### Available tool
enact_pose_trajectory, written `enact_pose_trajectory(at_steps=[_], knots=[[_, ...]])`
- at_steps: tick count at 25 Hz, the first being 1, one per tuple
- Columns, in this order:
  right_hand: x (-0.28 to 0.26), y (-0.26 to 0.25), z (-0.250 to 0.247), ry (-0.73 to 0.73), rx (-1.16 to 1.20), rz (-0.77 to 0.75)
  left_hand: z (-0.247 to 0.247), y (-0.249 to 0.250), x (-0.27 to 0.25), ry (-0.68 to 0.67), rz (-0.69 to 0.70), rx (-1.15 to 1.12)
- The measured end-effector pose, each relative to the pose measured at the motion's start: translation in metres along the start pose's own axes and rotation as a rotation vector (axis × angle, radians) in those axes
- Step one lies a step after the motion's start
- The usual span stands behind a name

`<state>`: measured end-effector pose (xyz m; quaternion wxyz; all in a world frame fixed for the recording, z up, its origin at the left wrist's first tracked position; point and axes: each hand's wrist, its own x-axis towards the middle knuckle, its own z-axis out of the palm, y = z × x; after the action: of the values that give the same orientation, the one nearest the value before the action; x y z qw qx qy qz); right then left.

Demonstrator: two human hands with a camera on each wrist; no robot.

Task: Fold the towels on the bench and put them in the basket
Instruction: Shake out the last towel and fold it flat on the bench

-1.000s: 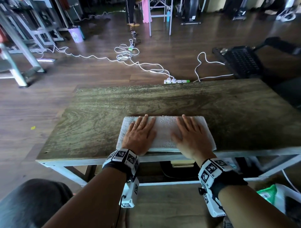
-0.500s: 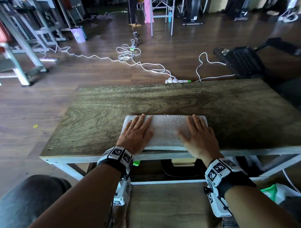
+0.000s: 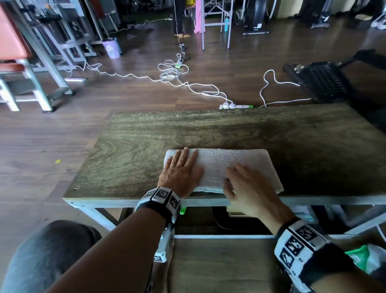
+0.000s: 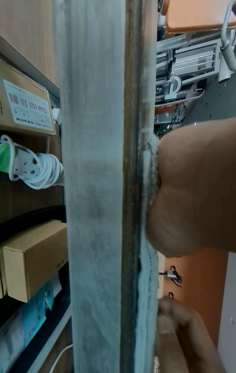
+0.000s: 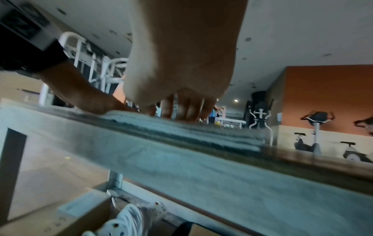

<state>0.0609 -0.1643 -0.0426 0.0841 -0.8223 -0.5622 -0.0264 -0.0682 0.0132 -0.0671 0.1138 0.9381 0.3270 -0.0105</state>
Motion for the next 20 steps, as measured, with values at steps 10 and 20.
enact_pose_trajectory(at_steps=[10, 20], knots=[[-0.024, 0.036, -0.021, -0.304, 0.013, 0.069, -0.022, 0.019, -0.048, 0.037, 0.144, -0.08], [-0.055, 0.055, 0.013, -0.037, 0.04, -0.098, 0.006, 0.024, -0.065, 0.199, 0.241, 0.239]])
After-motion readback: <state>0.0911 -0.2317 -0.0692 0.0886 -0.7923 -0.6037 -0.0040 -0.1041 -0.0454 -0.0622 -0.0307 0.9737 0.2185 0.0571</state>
